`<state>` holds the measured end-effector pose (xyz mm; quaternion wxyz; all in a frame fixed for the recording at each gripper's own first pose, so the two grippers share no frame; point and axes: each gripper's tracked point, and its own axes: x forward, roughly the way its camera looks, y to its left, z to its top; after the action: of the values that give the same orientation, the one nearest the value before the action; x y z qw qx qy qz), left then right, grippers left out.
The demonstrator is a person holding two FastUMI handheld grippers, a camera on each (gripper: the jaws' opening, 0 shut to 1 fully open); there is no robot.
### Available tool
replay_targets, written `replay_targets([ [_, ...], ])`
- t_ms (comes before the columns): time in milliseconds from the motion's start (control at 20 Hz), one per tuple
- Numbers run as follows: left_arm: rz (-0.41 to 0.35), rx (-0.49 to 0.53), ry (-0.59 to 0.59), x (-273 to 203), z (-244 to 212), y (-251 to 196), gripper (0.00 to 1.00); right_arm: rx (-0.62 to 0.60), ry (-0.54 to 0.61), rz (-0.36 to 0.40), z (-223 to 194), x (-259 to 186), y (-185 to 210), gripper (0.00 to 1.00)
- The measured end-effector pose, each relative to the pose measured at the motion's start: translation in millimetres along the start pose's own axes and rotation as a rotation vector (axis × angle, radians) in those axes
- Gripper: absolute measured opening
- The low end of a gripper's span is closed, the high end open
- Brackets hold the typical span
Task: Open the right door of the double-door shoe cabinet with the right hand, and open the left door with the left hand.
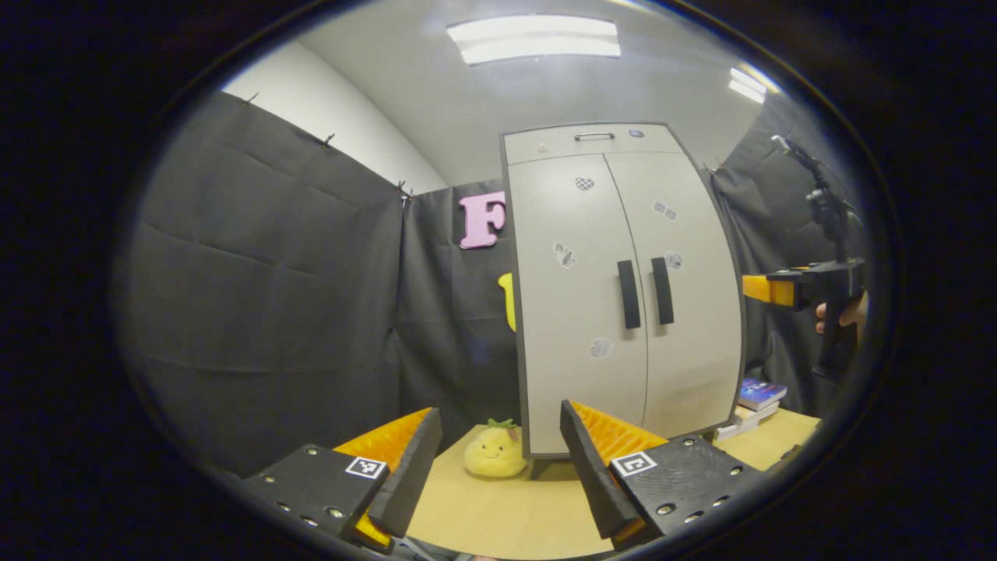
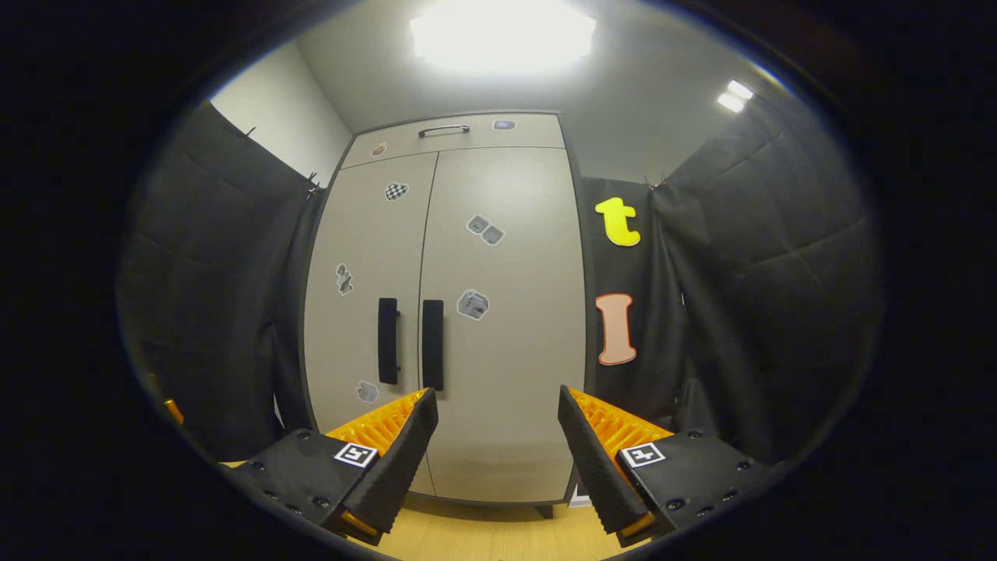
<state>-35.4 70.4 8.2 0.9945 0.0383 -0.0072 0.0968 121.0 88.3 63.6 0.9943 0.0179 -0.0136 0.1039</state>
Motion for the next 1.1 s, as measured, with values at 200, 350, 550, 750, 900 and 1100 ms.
replay_targets([
  [200, 0.03, 0.018, 0.006, -6.1, -2.9, 13.7, 0.89, 0.038, -0.021, 0.056, 18.4, 27.2, 28.1, 0.97],
  [350, 0.047, 0.015, 0.018, -10.8, -6.0, 22.8, 0.89, 0.02, -0.026, 0.085, 26.9, 53.2, 46.4, 0.97],
  [550, 0.068, 0.014, 0.02, -15.6, -7.7, 33.3, 0.89, 0.009, -0.01, 0.09, 27.5, 92.5, 66.8, 0.97],
  [750, 0.093, 0.011, 0.024, -19.3, -9.9, 46.1, 0.89, -0.019, 0.032, 0.074, 18.8, 125.2, 78.2, 0.98],
  [900, 0.114, 0.005, 0.03, -18.3, -12.3, 49.0, 0.89, -0.018, 0.069, 0.054, 10.2, 147.9, 82.1, 0.97],
  [1100, 0.136, 0.012, 0.041, -17.3, -18.3, 55.7, 0.89, 0.001, 0.117, 0.031, -2.0, 169.6, 86.3, 0.98],
])
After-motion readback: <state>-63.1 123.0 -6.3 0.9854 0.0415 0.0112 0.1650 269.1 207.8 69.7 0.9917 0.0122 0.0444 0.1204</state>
